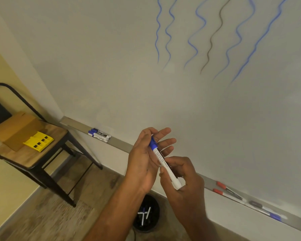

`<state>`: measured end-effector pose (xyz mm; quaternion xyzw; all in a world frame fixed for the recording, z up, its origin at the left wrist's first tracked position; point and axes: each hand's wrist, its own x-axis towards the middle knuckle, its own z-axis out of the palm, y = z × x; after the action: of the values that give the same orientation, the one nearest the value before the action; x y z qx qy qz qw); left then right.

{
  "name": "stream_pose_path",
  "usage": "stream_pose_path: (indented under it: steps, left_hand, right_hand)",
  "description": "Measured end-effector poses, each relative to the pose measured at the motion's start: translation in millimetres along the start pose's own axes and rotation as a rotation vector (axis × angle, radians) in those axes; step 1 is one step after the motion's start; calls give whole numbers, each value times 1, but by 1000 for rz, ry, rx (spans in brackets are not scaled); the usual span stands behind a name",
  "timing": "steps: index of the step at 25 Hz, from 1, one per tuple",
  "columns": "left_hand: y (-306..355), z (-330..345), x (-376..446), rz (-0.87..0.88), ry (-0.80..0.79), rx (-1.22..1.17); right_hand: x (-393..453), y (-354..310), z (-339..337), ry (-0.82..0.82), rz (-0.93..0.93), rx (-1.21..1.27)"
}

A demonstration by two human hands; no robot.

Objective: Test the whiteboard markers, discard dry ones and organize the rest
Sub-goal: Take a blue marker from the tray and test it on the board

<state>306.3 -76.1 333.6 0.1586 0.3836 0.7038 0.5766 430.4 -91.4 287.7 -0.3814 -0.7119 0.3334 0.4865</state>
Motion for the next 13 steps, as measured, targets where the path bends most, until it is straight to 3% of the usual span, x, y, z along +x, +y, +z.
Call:
stream_pose_path:
  steps: [5,9,13]
  left_hand:
    - [-9,-4,-11,173,149,90]
    - [-18,-10,-13,248,254,100]
    - [-18,-15,-9,281,261,126]
  right_hand:
    - [-6,7,2,-112,-31,-144]
    - [-13,6,16,-142,41,-76]
    - [-14,0,21,-140,64,30]
